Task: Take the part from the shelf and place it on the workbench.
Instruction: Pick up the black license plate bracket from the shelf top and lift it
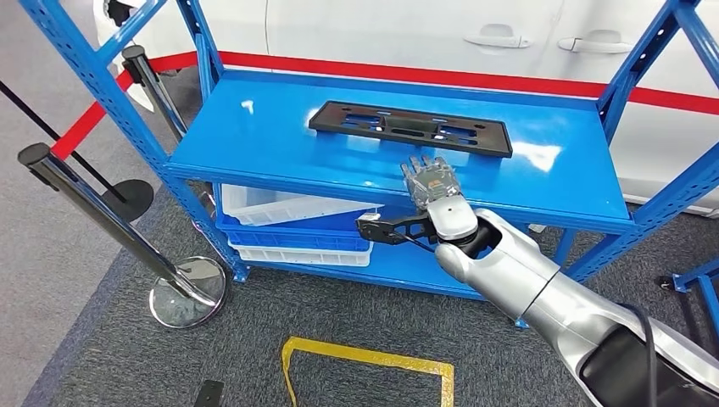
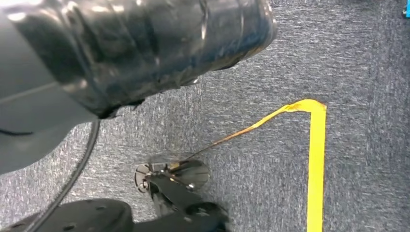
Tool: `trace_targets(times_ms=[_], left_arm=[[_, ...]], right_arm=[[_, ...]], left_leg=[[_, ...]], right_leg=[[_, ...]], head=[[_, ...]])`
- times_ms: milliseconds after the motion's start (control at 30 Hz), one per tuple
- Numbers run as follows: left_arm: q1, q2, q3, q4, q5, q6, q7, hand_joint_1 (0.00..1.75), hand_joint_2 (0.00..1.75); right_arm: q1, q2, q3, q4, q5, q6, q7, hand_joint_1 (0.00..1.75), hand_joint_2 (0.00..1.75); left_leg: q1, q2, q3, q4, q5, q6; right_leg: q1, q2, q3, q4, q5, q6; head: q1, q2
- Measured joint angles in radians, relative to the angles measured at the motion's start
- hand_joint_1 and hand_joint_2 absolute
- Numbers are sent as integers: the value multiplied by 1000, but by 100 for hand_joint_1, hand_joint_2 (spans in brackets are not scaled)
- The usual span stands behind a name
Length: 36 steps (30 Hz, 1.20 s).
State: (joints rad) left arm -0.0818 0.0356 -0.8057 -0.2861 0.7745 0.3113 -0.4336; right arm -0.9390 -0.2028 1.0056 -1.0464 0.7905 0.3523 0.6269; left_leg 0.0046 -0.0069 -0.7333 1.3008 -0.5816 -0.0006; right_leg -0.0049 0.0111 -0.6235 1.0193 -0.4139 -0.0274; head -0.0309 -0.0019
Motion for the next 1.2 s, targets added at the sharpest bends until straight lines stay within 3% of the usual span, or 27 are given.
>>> trace_targets(times_ms=[33, 67, 100, 167, 200, 333, 400, 467, 500, 533, 567, 633, 667, 733, 867, 933, 1000, 1033, 1067, 1133, 1200], left_arm=[[1, 0, 0, 0, 0, 0, 0, 0, 0], [2, 0, 0, 0, 0, 0, 0, 0, 0], [3, 0, 0, 0, 1, 0, 0, 0, 0], [1, 0, -1, 0, 1, 0, 0, 0, 0], [-1, 0, -2, 0, 1, 0, 0, 0, 0], [0, -2, -3, 0, 1, -1, 1, 0, 0], [0, -4, -3, 0, 1, -2, 1, 0, 0], [-2, -4, -3, 0, 2, -2, 1, 0, 0], [-3, -4, -3, 0, 2, -2, 1, 0, 0], [-2, -4, -3, 0, 2, -2, 1, 0, 0], [-1, -5, -3, 0, 2, -2, 1, 0, 0], [0, -7, -4, 0, 2, -3, 0, 0, 0], [-1, -8, -5, 0, 2, -4, 0, 0, 0], [-3, -8, -7, 0, 1, -4, -1, 0, 0], [-4, -9, -15, 0, 2, -5, -2, 0, 0], [-4, -10, -17, 0, 1, -6, -2, 0, 0], [-6, -11, -20, 0, 1, -6, -2, 0, 0], [-5, -11, -22, 0, 2, -6, -2, 0, 0], [-4, -12, -23, 0, 2, -6, -2, 0, 0], [-2, -11, -25, 0, 2, -6, -2, 0, 0], [-6, -11, -26, 0, 2, -6, -2, 0, 0]], right_arm=[[3, -2, 0, 2, 1, 2, 0, 0, 175], [4, -3, 0, 4, 1, 3, 1, 0, 175], [4, -4, 0, 5, 2, 4, 1, 0, 175], [3, -6, 0, 6, 4, 5, 1, 0, 175], [2, -8, 0, 6, 6, 6, 1, 0, 175], [2, -11, -1, 6, 14, 1, 2, 0, 175], [0, -13, -3, 5, 15, -6, 2, 0, 175], [1, -14, -3, 5, 15, -10, 1, 0, 175], [3, -14, -3, 5, 15, -10, 1, 0, 175], [5, -14, -3, 5, 15, -12, 0, 0, 175], [6, -15, -3, 5, 15, -14, 0, 0, 175], [4, -15, -4, 5, 15, -26, -3, 0, 175], [2, -15, -4, 4, 15, -35, -5, 0, 175], [-1, -13, -5, -3, 15, -51, -9, 0, 175], [-10, -10, -6, -22, 17, -66, -15, 0, 175], [-18, -4, -6, -32, 18, -68, -20, 0, 175], [-21, 2, -6, -37, 19, -68, -23, 0, 175], [-20, 4, -6, -38, 19, -68, -25, 0, 175], [-19, 6, -5, -38, 19, -68, -27, 0, 175], [-20, 9, -5, -41, 20, -68, -31, 0, 175], [-22, 12, -5, -44, 20, -68, -36, 0, 175]], left_leg=[[0, 0, -9, -1, 20, 0], [0, 0, 3, -45, 57, 2], [0, 0, 30, -117, 104, 6], [-4, 0, 85, -244, 157, 14], [-6, -1, 98, -275, 164, 17], [-2, -1, 112, -295, 160, 32], [2, 0, 122, -301, 160, 43], [1, 1, 124, -300, 155, 50], [1, 0, 125, -299, 153, 51], [1, 0, 126, -298, 151, 51], [1, -1, 128, -295, 147, 49], [2, -3, 132, -285, 137, 44], [0, -4, 130, -278, 131, 39], [-2, -4, 125, -270, 124, 29], [-1, -3, 115, -245, 102, 12], [2, -1, 70, -148, 55, 4], [3, -1, 1, -28, 18, -1], [3, 0, -19, -2, 21, -1], [3, 0, -22, -12, 43, 1], [2, 0, 24, -131, 119, 10], [-5, 0, 77, -244, 160, 21]], right_leg=[[0, 1, 5, 1, -4, 0], [0, 1, 10, 1, -8, 1], [0, 3, 17, 2, -12, 2], [2, 4, 24, 2, -20, 8], [4, 5, 24, 2, -21, 12], [4, 4, 21, 13, -35, 31], [4, 1, -18, 97, -80, 38], [2, 0, -92, 238, -135, 43], [1, 0, -120, 284, -144, 45], [-1, 0, -132, 297, -135, 46], [-3, 0, -122, 266, -106, 47], [-6, -1, -65, 137, -35, 45], [-6, -1, -37, 78, -14, 43], [-3, 0, -15, 29, -11, 36], [-4, 1, -6, 21, -14, 16], [-5, 0, 3, 18, -17, 7], [-2, 0, 8, 18, -22, 3], [0, 0, 11, 18, -25, 2], [1, 0, 15, 18, -28, 2], [3, 0, 25, 18, -36, 3], [5, 1, 31, 17, -43, 10]], head=[[0, 0], [0, 0], [0, 0], [0, 0], [1, 0], [2, 0], [4, 0], [6, 0], [6, 0], [6, 0], [6, 0], [6, 0], [6, 0], [5, 0], [3, 0], [1, 0], [0, 0], [0, 0], [0, 0], [0, 0], [0, 0]])
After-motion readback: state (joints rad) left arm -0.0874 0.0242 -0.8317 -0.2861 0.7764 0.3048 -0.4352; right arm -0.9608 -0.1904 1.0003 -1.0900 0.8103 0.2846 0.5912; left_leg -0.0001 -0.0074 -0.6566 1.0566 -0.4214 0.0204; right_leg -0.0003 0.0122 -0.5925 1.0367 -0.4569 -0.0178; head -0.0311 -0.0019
